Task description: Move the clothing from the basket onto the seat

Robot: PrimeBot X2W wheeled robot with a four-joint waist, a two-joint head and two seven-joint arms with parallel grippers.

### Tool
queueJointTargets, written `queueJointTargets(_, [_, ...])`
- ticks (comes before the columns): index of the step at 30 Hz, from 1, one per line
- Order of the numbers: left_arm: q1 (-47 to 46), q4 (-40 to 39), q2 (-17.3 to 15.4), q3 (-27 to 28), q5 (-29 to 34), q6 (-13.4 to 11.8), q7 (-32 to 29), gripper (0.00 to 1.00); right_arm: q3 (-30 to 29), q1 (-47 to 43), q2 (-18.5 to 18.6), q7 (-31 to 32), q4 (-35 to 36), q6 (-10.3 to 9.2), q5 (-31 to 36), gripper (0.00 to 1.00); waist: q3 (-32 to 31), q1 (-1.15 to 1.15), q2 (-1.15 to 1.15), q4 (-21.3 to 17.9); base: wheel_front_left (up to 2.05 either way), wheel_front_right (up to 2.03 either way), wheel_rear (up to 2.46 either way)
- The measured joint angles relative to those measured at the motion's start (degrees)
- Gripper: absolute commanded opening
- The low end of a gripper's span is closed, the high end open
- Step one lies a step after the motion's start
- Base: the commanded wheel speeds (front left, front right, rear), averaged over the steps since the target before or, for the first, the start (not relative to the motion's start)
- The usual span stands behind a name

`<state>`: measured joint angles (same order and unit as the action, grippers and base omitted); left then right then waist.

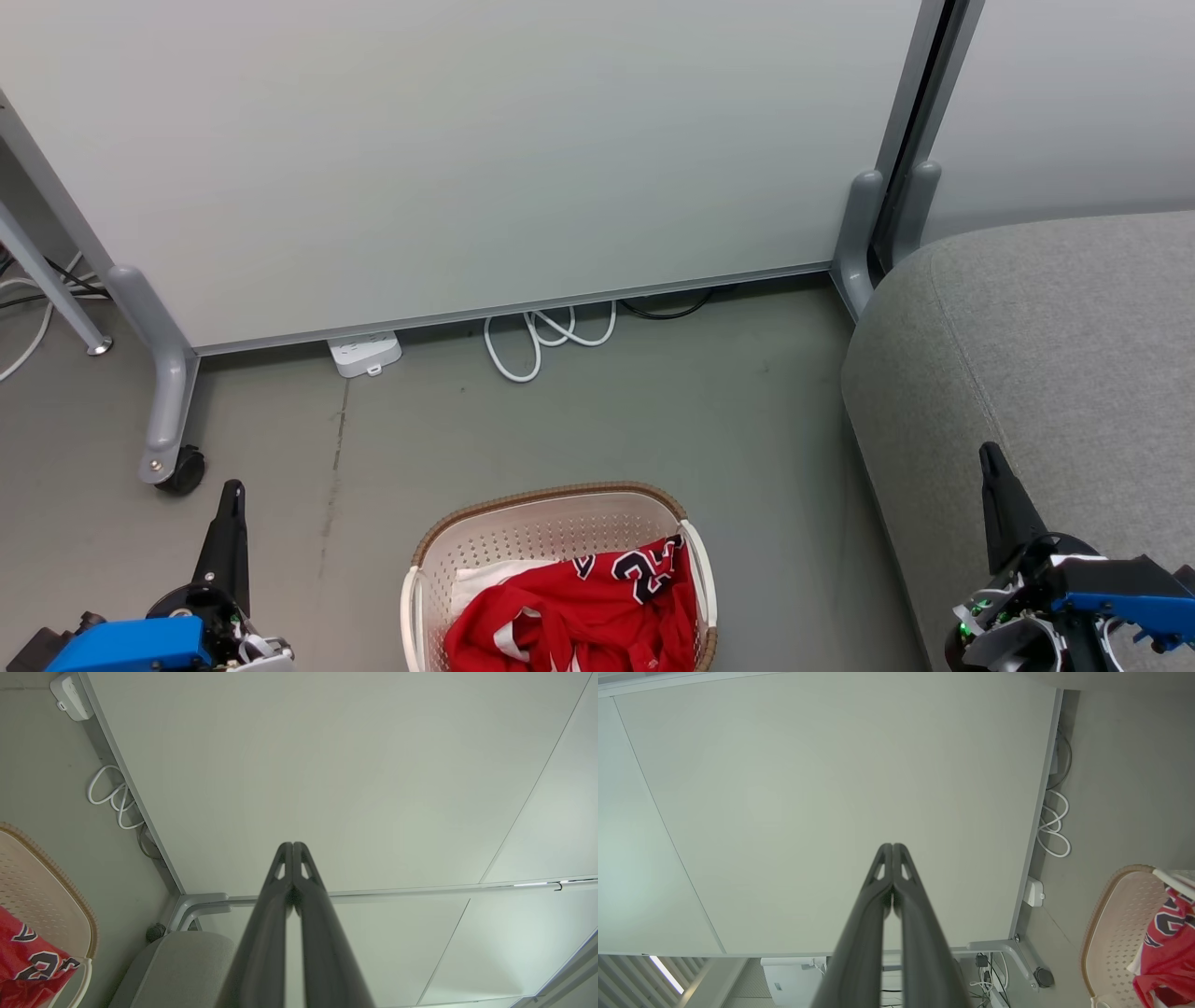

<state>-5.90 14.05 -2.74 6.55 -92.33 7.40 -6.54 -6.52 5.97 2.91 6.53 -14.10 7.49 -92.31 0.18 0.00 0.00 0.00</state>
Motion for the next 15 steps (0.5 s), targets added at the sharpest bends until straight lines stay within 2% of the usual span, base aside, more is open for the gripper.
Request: queueJointTargets(15, [0.0, 0.0, 0.0, 0.0, 0.0, 0.0, 0.0, 0.00, 0.0, 0.0, 0.0, 0.0, 0.0, 0.00, 0.0, 0.00, 0.0, 0.00, 0.00, 0.0, 0.00, 0.00, 0.00])
